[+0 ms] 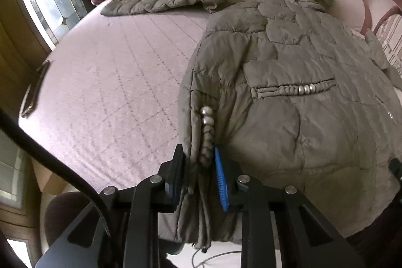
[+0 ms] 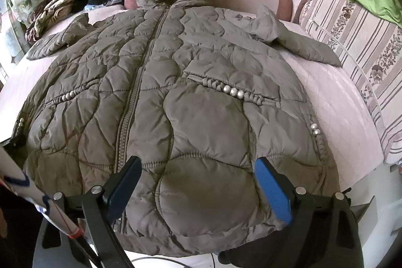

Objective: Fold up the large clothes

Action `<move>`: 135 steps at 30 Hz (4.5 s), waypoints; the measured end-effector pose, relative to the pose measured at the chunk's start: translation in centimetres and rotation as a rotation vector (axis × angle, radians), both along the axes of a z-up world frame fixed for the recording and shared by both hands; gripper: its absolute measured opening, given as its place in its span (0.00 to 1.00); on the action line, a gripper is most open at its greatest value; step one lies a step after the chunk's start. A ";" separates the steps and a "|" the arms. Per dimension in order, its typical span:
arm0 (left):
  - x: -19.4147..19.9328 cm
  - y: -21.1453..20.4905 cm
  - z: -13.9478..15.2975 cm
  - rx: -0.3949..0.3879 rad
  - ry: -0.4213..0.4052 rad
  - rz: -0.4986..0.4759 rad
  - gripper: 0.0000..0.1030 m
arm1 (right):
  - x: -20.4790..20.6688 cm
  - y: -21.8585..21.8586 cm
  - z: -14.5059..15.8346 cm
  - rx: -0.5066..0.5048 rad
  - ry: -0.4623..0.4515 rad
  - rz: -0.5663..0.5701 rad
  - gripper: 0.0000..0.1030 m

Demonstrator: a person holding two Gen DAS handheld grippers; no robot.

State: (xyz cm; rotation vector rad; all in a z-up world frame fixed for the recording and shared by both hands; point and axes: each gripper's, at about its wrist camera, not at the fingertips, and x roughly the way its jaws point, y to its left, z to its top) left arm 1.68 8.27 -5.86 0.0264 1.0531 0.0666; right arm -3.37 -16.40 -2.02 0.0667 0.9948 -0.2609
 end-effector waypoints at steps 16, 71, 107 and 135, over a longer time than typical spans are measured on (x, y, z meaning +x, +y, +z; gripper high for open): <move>8.9 7.2 6.6 -0.004 -0.172 0.132 0.72 | 3.5 2.3 2.1 -0.006 -0.093 0.111 0.91; 27.9 -11.3 10.7 -0.471 -0.012 -0.213 0.10 | 3.5 -6.2 1.3 0.125 -0.264 -0.096 0.81; 11.4 -2.1 1.8 0.063 -0.257 -0.023 0.68 | 26.7 -15.1 -2.7 0.367 -0.032 -0.211 0.24; 10.2 -2.1 2.0 -0.053 -0.203 -0.032 0.68 | 16.8 -29.0 3.8 0.194 -0.248 -0.440 0.82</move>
